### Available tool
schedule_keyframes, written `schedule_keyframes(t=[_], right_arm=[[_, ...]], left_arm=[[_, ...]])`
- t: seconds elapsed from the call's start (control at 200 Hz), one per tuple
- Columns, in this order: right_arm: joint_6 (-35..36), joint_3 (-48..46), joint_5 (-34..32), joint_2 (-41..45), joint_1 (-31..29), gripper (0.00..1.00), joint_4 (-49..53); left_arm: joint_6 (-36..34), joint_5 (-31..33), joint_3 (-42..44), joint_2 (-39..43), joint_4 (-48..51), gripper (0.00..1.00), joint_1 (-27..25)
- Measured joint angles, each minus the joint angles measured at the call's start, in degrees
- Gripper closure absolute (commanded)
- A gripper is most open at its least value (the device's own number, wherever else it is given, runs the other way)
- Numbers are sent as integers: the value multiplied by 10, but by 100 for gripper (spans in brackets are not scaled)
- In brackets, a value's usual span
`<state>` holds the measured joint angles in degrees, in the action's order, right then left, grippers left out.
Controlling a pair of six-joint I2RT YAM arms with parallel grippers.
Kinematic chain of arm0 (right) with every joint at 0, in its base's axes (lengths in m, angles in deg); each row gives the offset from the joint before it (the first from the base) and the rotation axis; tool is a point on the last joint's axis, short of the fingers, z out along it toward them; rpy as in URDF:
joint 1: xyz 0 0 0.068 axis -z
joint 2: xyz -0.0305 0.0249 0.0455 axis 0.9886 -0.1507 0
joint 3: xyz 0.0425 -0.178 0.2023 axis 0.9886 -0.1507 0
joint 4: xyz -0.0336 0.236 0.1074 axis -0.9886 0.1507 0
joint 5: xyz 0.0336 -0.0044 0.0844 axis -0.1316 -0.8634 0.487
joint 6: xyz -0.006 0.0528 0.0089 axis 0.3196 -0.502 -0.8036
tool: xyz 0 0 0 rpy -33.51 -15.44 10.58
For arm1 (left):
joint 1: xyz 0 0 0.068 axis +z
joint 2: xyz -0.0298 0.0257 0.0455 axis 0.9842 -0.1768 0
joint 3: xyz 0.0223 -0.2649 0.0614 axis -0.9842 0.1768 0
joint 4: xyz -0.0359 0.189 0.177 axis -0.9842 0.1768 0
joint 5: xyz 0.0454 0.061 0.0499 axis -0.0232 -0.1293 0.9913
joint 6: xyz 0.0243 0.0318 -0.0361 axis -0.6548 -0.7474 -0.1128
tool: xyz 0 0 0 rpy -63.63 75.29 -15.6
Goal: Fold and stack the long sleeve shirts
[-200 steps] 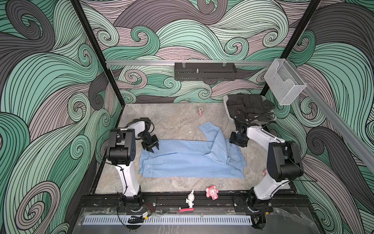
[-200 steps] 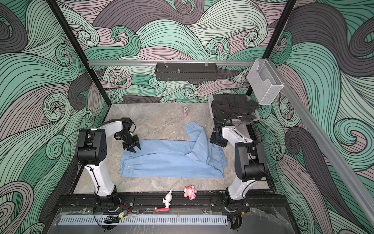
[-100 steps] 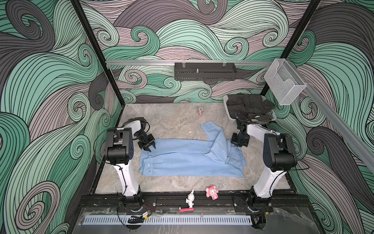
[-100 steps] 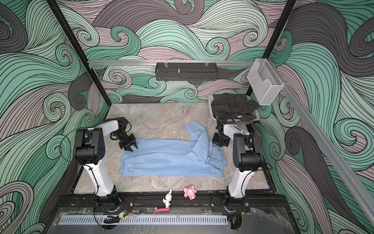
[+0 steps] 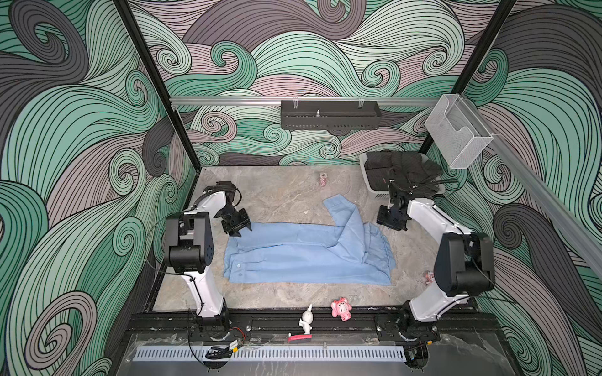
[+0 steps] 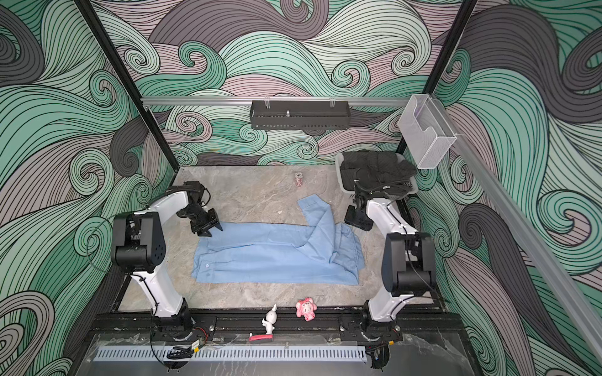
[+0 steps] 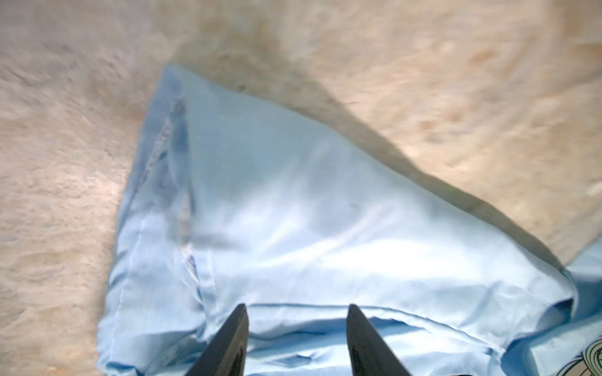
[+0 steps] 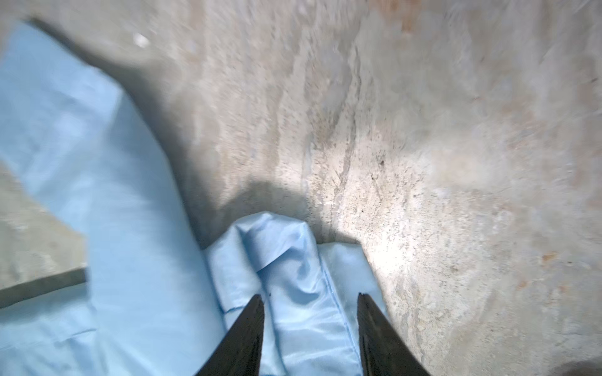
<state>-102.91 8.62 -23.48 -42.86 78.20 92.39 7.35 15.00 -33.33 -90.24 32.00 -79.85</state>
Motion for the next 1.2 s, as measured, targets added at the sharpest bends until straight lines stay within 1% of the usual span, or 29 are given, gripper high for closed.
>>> schedule_keyframes(t=[0.05, 0.125, 0.175, 0.305, 0.395, 0.48, 0.54, 0.605, 0.66, 0.761, 0.806, 0.931, 1.031, 1.121, 1.201], right_arm=[[0, 29, 6, 1, -9, 50, 5], [0, 87, 18, -32, -28, 48, 7], [0, 130, 27, -73, -43, 46, 8], [0, 231, 32, -194, -79, 43, 18], [-1, 288, 28, -269, -96, 42, 38], [-3, 324, 24, -322, -105, 42, 56], [-5, 332, 17, -342, -106, 44, 68], [-6, 333, 9, -353, -104, 51, 83], [-9, 333, 7, -354, -103, 63, 94], [-9, 337, 3, -353, -101, 93, 112], [-3, 337, 3, -350, -100, 100, 116], [0, 332, 5, -323, -101, 100, 129], [4, 307, -17, -246, -115, 100, 137], [6, 297, -57, -151, -151, 100, 151], [3, 290, -104, -72, -209, 100, 155]], left_arm=[[0, -2, -9, 26, -4, 48, -13], [2, -11, -14, 56, -10, 48, -30], [4, -15, -14, 66, -10, 48, -35], [5, -16, -8, 70, -9, 48, -35], [5, -16, 3, 76, -7, 48, -35], [5, -16, 6, 87, 1, 48, -35], [5, -14, 6, 99, 5, 48, -35], [4, -13, 6, 111, 7, 48, -35], [3, -13, 6, 119, 10, 48, -35], [1, -12, 5, 123, 16, 48, -35], [1, -12, 5, 123, 17, 48, -35], [0, -12, 3, 123, 19, 49, -35], [-1, -13, -3, 125, 21, 49, -35], [-1, -13, -4, 133, 22, 49, -33], [0, -14, -5, 143, 21, 49, -30]])
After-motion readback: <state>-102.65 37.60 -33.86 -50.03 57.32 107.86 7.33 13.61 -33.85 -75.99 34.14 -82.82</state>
